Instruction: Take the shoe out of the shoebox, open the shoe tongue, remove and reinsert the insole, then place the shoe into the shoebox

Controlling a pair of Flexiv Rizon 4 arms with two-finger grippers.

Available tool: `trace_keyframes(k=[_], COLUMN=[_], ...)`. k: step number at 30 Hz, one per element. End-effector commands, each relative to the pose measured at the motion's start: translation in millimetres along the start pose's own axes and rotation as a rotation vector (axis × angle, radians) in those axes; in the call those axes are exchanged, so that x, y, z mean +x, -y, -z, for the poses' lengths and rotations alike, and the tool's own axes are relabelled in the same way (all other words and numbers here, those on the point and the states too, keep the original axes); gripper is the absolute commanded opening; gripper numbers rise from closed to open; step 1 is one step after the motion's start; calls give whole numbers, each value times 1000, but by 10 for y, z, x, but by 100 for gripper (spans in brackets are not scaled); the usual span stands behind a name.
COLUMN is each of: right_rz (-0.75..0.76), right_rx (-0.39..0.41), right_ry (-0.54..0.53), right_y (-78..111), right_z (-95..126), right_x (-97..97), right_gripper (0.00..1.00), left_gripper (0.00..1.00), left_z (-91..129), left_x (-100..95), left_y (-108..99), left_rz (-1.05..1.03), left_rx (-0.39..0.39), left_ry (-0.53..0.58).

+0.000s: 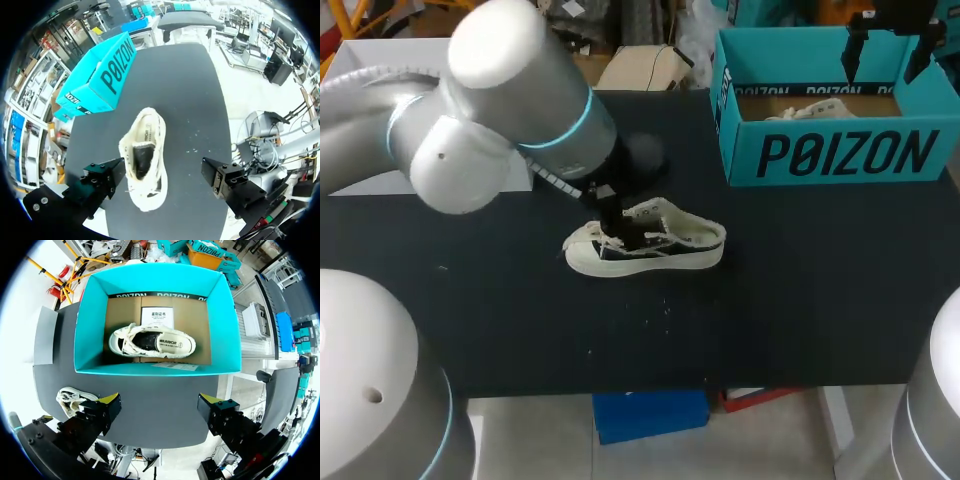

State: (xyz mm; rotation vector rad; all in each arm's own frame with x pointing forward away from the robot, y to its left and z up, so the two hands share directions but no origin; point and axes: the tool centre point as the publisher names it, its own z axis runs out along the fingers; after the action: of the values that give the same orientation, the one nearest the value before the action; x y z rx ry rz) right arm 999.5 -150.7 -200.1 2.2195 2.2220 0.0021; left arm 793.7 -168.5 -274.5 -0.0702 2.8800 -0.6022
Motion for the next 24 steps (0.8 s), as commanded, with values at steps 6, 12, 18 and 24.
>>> trace_keyframes(k=[6, 12, 18, 24], right_rz=[-1, -1, -1, -1], right_rx=[1, 1, 1, 1], right_ry=[0, 0, 0, 0], right_y=[-1, -1, -1, -1], right_z=[1, 1, 1, 1], right_x=[2, 2, 2, 2], right_gripper=[100, 100, 100, 100], left_gripper=[100, 100, 100, 100], left_z=[110, 110, 110, 273], left_x=[-33, -33, -33, -445], left_y=[-310, -310, -310, -712], left_rz=[19, 19, 19, -71], left_rx=[219, 219, 219, 252], left_ry=[-31, -31, -31, -56])
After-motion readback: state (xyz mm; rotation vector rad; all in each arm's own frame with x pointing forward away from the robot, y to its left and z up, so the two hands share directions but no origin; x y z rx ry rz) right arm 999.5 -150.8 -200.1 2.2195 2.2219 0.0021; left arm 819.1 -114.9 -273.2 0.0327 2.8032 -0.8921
